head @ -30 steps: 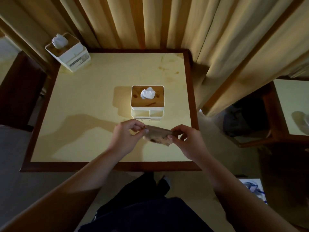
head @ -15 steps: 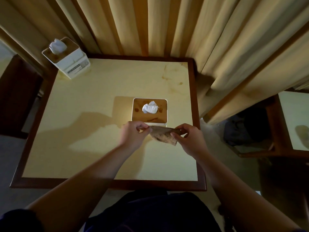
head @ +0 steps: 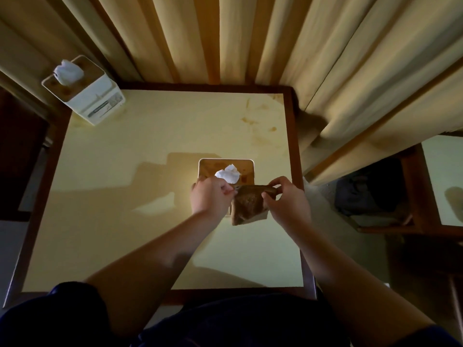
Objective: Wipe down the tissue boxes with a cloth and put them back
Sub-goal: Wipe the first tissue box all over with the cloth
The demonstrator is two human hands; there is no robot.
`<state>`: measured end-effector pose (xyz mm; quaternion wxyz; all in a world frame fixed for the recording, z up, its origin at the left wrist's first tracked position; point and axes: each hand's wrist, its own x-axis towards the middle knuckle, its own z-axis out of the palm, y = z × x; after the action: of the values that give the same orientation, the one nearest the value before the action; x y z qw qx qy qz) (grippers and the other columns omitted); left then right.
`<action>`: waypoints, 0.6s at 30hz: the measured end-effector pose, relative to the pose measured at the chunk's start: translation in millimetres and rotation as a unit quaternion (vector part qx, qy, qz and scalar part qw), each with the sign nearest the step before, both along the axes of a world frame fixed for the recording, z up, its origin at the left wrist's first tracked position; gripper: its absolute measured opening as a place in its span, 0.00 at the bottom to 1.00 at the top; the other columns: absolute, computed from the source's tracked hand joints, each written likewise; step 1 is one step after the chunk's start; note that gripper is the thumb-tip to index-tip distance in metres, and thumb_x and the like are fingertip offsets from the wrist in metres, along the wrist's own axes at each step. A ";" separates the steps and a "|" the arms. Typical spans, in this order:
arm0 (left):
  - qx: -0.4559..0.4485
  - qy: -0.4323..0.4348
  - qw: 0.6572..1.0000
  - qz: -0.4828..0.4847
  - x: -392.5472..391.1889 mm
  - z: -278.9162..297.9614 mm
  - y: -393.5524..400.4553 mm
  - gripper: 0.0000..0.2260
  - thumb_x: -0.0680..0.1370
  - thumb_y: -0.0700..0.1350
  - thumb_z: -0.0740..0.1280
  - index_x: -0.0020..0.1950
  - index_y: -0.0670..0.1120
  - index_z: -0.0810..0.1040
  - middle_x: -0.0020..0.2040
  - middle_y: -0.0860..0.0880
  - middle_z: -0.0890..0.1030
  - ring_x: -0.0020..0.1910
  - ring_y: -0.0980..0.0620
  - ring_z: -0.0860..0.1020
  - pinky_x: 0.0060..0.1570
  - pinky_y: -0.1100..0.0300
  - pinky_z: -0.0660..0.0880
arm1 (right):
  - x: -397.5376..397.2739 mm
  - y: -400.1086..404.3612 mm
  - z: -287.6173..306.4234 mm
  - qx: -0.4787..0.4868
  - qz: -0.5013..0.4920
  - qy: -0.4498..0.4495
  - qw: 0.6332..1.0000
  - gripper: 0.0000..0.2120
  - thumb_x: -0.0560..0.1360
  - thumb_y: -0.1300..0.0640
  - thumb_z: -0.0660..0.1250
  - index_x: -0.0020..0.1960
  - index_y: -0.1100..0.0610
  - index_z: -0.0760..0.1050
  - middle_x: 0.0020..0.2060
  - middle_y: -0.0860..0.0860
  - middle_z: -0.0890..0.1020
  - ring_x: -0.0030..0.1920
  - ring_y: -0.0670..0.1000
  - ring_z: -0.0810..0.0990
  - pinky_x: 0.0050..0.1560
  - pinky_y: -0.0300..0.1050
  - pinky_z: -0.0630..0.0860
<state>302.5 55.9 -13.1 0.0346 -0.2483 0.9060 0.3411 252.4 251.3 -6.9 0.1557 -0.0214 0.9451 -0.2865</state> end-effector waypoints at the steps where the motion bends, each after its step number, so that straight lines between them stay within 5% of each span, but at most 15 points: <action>1: -0.007 0.001 1.000 -0.003 -0.7 0.1 0.4 0.05 0.73 0.51 0.78 0.40 0.51 0.87 0.36 0.56 0.80 0.46 0.48 0.76 0.48 0.53 0.73 | 4.0 -2.4 -0.9 0.016 0.012 0.034 0.999 0.14 0.78 0.49 0.73 0.63 0.48 0.77 0.56 0.46 0.82 0.52 0.45 0.80 0.45 0.42 0.77; 3: -0.020 0.003 1.000 -0.012 -0.9 -2.6 -1.3 0.06 0.73 0.48 0.77 0.36 0.52 0.85 0.33 0.56 0.78 0.44 0.47 0.76 0.45 0.54 0.70 | 12.2 -9.0 -4.7 0.024 0.066 0.122 0.990 0.13 0.78 0.52 0.73 0.62 0.49 0.80 0.59 0.47 0.79 0.58 0.49 0.78 0.45 0.44 0.79; 7: -0.058 0.007 0.996 -0.062 -1.8 -3.0 -3.2 0.17 0.74 0.46 0.73 0.28 0.53 0.70 0.31 0.54 0.71 0.43 0.44 0.75 0.41 0.56 0.64 | 20.3 -22.2 -19.5 0.050 0.204 0.202 0.957 0.06 0.78 0.55 0.73 0.52 0.49 0.86 0.49 0.47 0.84 0.48 0.56 0.78 0.36 0.50 0.80; 10: -0.099 0.106 0.986 -0.083 -0.8 -4.6 -9.0 0.02 0.73 0.44 0.73 0.41 0.50 0.83 0.41 0.51 0.80 0.46 0.43 0.79 0.44 0.54 0.71 | 19.6 -25.6 -25.5 0.062 0.196 0.203 0.957 0.09 0.78 0.55 0.73 0.57 0.49 0.87 0.51 0.47 0.86 0.48 0.56 0.79 0.39 0.51 0.80; 14: -0.173 0.189 0.943 -0.211 -17.4 -19.8 -30.1 0.16 0.77 0.45 0.69 0.64 0.49 0.83 0.60 0.53 0.82 0.58 0.45 0.75 0.56 0.49 0.73 | 16.7 -28.7 -23.0 0.070 0.182 0.198 0.960 0.08 0.77 0.55 0.75 0.55 0.48 0.87 0.49 0.46 0.86 0.46 0.56 0.80 0.37 0.50 0.80; 18: -0.189 0.216 0.907 -0.308 -32.9 -36.0 -50.2 0.14 0.80 0.52 0.62 0.53 0.49 0.87 0.51 0.54 0.84 0.55 0.46 0.75 0.56 0.48 0.74 | 13.1 -34.4 -17.5 0.080 0.180 0.185 0.963 0.06 0.76 0.52 0.76 0.52 0.47 0.87 0.46 0.47 0.86 0.46 0.57 0.80 0.39 0.50 0.80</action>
<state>269.6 5.7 -49.1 -0.1059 0.1209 0.9703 0.1810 265.5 216.9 -24.5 0.0282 -0.2309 0.9579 -0.1685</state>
